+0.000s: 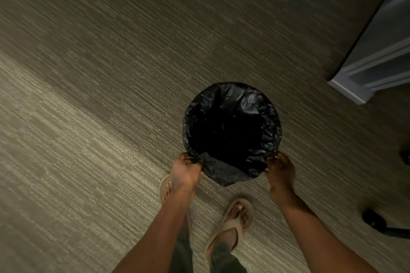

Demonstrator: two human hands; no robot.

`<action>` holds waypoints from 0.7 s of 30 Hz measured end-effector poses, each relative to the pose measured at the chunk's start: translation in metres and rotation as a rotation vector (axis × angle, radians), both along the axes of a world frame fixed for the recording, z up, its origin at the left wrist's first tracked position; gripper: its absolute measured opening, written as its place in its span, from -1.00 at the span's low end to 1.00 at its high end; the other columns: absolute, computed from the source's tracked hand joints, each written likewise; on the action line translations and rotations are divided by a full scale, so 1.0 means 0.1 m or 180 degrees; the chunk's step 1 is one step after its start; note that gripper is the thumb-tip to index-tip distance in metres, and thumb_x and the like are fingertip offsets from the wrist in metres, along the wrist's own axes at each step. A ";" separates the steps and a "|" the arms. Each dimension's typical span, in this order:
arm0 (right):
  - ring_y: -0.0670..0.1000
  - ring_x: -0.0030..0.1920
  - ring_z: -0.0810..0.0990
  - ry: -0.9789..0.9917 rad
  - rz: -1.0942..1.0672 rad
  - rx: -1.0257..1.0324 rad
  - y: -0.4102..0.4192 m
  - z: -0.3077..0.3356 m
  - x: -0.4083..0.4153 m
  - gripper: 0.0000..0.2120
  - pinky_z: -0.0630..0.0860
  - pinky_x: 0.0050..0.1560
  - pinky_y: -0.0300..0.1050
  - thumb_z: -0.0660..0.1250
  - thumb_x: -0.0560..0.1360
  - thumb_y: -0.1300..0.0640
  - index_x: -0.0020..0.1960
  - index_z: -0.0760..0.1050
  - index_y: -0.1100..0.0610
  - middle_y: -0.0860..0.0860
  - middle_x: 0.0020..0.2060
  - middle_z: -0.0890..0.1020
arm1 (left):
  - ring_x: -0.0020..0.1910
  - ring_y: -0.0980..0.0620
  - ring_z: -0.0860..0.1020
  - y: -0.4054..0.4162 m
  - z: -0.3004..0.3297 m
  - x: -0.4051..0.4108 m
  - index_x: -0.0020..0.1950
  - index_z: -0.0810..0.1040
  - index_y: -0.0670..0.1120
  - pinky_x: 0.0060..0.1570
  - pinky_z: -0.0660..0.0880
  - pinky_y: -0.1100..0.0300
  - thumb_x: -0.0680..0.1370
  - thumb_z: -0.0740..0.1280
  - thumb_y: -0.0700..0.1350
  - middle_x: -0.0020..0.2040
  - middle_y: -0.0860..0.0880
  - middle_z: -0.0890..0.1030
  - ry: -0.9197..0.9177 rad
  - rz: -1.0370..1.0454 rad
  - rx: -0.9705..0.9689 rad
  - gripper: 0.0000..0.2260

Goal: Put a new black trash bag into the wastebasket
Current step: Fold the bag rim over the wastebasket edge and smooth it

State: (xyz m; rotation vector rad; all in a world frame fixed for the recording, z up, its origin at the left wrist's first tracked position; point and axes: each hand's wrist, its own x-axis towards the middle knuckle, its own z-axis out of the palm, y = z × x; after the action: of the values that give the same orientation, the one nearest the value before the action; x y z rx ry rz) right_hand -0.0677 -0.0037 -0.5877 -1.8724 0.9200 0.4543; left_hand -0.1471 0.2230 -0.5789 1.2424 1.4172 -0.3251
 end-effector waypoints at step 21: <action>0.23 0.05 0.71 -0.0485 0.0698 0.0720 1.97 0.13 1.45 -0.80 0.67 0.05 0.24 0.34 0.59 0.27 0.20 0.60 0.19 0.15 0.02 0.72 | 0.06 -0.28 0.71 2.06 0.12 1.04 0.14 0.64 -0.29 0.09 0.68 -0.16 0.59 0.39 -0.33 0.09 -0.32 0.70 -0.0813 -0.0384 0.0706 -0.86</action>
State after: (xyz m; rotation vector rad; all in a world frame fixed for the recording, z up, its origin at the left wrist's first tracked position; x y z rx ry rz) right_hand 0.0773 0.1934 -0.5743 -1.7785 0.5411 0.5175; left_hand -0.0432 0.4286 -0.5667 1.4972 1.1839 -0.0867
